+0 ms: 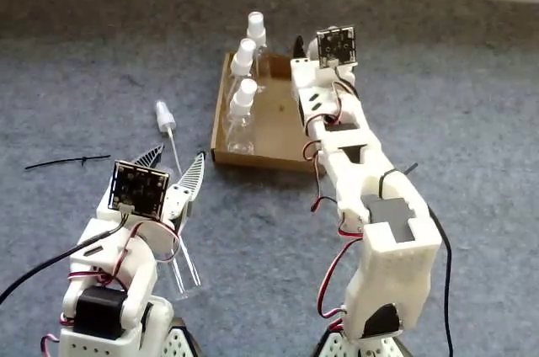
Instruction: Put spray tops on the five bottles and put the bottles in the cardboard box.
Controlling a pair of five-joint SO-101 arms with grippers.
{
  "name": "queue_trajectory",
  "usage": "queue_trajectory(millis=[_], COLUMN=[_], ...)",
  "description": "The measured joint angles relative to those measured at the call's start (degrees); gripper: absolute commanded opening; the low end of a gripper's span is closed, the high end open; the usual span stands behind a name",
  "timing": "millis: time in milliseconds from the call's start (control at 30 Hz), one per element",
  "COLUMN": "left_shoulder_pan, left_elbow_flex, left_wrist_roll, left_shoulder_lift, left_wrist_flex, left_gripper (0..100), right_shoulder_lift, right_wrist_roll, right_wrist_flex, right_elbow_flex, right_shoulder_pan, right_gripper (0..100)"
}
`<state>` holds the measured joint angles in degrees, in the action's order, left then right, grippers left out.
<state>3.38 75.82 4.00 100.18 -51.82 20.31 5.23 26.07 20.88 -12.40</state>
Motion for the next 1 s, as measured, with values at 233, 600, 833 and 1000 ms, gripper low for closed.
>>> queue_trajectory(millis=[233,600,833,1000], left_shoulder_pan=[0.0,0.0,0.0,0.0], left_elbow_flex=[0.2,2.3,2.3,2.3], left_wrist_roll=[0.0,0.0,0.0,0.0], left_shoulder_lift=[0.0,0.0,0.0,0.0], left_wrist_flex=[0.0,2.7,2.7,2.7], left_gripper=[19,19,19,19], right_shoulder_lift=[-1.5,-12.6,-17.6,-22.9], right_wrist_roll=[0.0,0.0,0.0,0.0], right_wrist_flex=[-8.8,-25.6,-36.5,-51.3], right_elbow_flex=[-2.5,-9.8,-18.8,-26.6], right_shoulder_pan=[0.0,0.2,0.1,0.1], right_gripper=[25.3,25.3,25.3,25.2])
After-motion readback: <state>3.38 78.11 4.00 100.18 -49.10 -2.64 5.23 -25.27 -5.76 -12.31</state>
